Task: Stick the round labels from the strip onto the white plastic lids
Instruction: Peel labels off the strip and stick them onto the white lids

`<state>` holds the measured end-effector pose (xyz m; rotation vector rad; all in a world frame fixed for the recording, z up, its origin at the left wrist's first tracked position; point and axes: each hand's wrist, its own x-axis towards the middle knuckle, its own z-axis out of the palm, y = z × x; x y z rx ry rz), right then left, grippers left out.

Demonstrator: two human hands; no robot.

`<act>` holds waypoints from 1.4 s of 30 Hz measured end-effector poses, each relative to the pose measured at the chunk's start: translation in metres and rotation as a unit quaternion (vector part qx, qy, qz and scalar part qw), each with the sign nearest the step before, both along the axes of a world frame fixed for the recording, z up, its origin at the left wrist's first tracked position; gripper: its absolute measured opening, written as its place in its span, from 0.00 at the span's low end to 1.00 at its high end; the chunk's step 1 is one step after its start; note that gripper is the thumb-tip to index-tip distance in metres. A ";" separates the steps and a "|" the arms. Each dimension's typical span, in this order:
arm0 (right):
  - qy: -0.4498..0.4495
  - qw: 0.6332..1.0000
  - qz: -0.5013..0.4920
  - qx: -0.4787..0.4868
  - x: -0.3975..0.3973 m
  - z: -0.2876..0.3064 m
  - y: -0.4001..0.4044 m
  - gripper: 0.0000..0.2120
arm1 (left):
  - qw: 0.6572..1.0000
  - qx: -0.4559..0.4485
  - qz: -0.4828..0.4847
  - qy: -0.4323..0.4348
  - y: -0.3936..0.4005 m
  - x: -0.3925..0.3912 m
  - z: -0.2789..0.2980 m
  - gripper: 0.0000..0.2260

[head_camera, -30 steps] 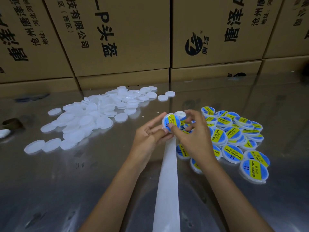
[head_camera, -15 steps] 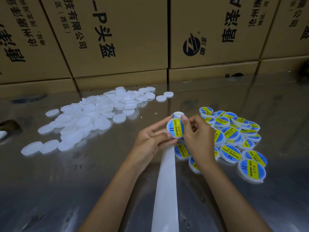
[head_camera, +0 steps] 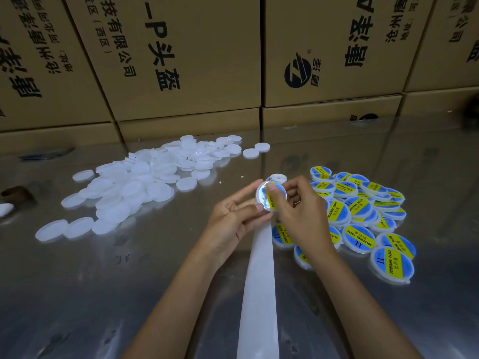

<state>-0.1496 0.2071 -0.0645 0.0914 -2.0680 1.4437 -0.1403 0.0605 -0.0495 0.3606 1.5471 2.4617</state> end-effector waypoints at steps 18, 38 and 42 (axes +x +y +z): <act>0.007 0.996 0.075 0.044 0.001 -0.004 -0.003 0.14 | 0.998 0.030 0.054 -0.028 -0.005 -0.002 0.003 0.17; 0.024 0.998 0.047 0.028 -0.002 -0.007 0.001 0.05 | 0.999 0.002 0.049 -0.015 -0.003 -0.002 0.000 0.16; 0.001 0.997 0.072 0.026 0.001 -0.006 -0.003 0.10 | 0.999 -0.003 0.050 -0.008 -0.006 -0.003 -0.002 0.17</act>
